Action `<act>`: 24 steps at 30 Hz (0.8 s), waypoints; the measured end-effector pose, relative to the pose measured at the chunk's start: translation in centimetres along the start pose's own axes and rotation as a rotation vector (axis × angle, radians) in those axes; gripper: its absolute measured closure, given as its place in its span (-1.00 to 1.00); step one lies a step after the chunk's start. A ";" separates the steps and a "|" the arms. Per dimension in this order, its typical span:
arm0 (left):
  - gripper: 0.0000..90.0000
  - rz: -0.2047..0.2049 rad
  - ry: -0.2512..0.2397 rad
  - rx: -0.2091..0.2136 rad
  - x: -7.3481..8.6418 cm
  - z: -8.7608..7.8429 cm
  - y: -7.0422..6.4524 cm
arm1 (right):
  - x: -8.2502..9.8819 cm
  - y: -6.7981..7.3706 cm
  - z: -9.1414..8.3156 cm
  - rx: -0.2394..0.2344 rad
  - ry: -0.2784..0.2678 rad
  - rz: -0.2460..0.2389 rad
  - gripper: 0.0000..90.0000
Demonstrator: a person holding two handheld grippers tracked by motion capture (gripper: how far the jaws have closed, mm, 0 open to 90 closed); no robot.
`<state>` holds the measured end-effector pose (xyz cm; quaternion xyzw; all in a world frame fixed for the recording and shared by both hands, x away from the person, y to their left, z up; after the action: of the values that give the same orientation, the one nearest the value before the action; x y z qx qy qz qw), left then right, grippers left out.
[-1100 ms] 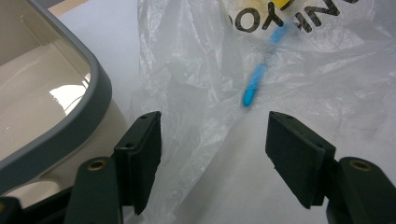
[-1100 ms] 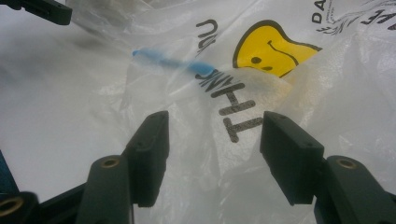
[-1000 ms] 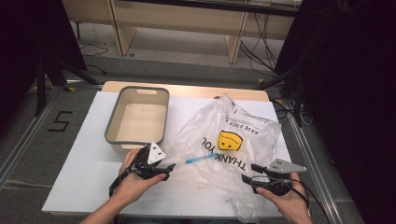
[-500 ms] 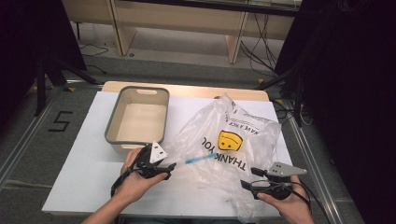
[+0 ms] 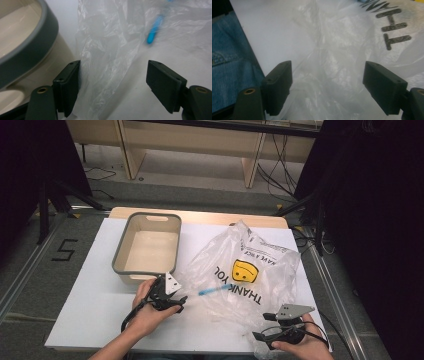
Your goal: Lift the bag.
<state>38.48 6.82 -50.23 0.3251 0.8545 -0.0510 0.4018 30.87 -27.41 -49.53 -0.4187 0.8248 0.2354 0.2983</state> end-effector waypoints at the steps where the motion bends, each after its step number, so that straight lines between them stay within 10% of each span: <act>1: -0.37 -0.003 0.010 0.005 0.2 0.2 0.0 | 0.1 0.1 0.1 -0.008 0.012 -0.006 -0.45; 11: -0.28 -0.009 0.063 0.036 0.7 1.6 0.0 | 1.5 0.0 0.6 -0.024 0.123 -0.028 -0.52; 18: -0.08 -0.094 0.091 0.101 0.7 1.8 0.3 | 1.6 0.0 0.7 -0.020 0.132 -0.058 -0.51; 24: 0.13 -0.095 0.116 0.123 0.4 1.7 0.1 | 1.6 -0.3 0.5 0.032 0.157 -0.111 -0.14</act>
<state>39.43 6.52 -51.69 0.3109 0.8860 -0.1035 0.3282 30.46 -28.17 -51.02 -0.4761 0.8248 0.1719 0.2520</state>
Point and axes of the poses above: each handheld gripper's, and its own axes: z roughly forward along the jaws, x roughly out of its underside, y roughly to its left, the point moved 4 cm from there along z, roughly forward along the jaws, and after that the axes turned 3 degrees about -x, right-handed, at the moved point
